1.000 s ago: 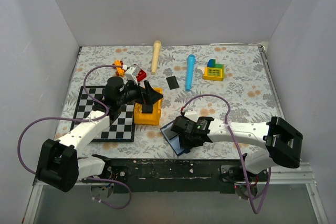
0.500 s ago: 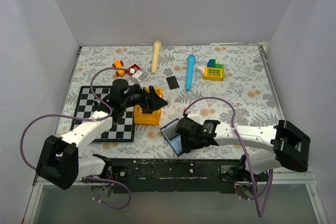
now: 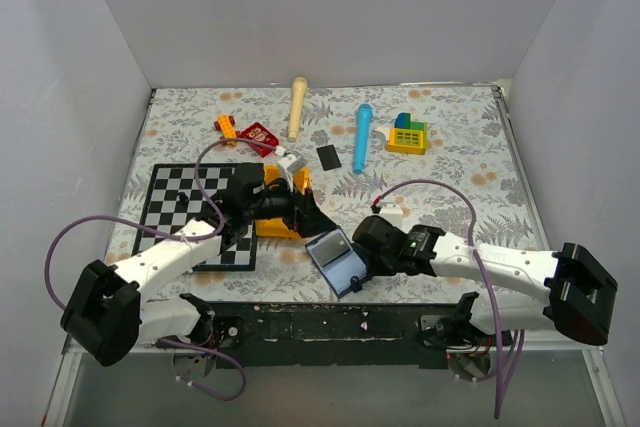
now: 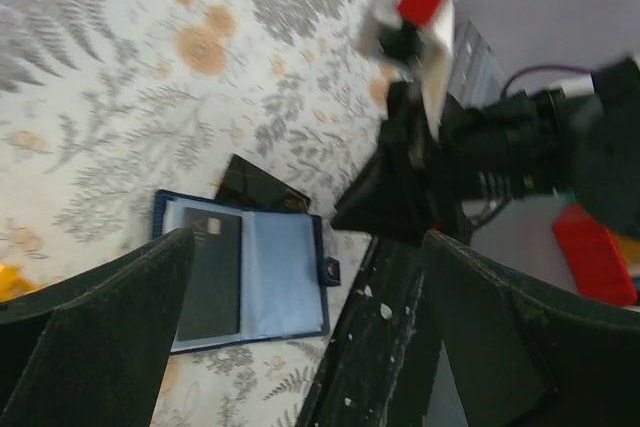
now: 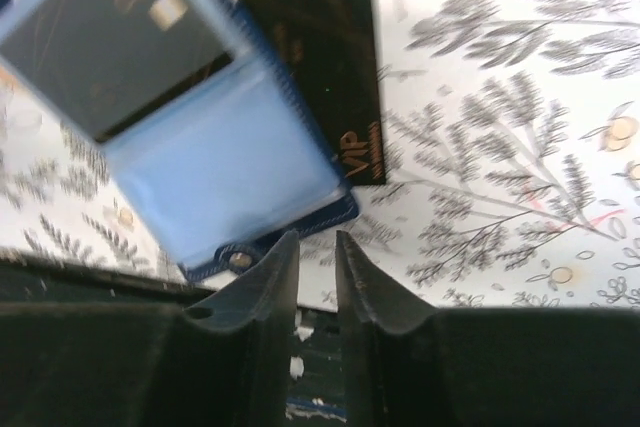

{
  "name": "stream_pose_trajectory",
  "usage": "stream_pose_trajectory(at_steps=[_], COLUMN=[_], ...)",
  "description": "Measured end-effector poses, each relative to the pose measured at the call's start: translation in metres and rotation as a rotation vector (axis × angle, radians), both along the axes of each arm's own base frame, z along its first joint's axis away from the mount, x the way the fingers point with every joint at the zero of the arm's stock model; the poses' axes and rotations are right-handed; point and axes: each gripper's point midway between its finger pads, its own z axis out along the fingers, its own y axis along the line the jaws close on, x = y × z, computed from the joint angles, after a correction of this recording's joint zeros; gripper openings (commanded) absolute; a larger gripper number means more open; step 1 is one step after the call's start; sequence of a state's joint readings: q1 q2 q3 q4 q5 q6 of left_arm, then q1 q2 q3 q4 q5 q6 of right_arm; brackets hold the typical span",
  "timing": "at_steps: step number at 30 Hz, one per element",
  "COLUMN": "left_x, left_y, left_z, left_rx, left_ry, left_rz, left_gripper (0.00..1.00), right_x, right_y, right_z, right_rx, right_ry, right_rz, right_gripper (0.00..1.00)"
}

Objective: Put the credit cards into the card holder
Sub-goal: Move the credit card to the corner of the board, then move the card holder to the center of the board.

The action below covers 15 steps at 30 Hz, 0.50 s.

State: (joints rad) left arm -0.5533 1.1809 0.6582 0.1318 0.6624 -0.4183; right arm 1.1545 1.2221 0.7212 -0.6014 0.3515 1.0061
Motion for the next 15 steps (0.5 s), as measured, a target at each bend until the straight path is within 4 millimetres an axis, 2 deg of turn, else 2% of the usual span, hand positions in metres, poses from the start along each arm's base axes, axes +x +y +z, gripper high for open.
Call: stream_pose_trajectory(at_steps=[3,6,10,15], left_x=[-0.032,-0.053,-0.074,-0.089], left_y=[-0.025,-0.038,-0.048,-0.046], left_z=[-0.012,-0.026,-0.059,-0.095], left_rx=[0.027,0.045,0.102,0.168], left_ry=[0.027,0.062,0.147,0.236], left_rz=[-0.112,-0.173,-0.213,-0.207], left_gripper=[0.98,0.98,0.98,0.98], right_x=[0.019,0.036,0.053,0.062], right_y=[-0.014,-0.025,-0.020,-0.011], right_z=[0.001,0.005,0.008,-0.004], right_rx=[0.024,0.059,0.111,0.123], right_ry=[-0.007,-0.033,-0.046,-0.016], right_rz=[-0.082,-0.130,-0.116,-0.086], right_gripper=[0.20,0.15,0.11,0.10])
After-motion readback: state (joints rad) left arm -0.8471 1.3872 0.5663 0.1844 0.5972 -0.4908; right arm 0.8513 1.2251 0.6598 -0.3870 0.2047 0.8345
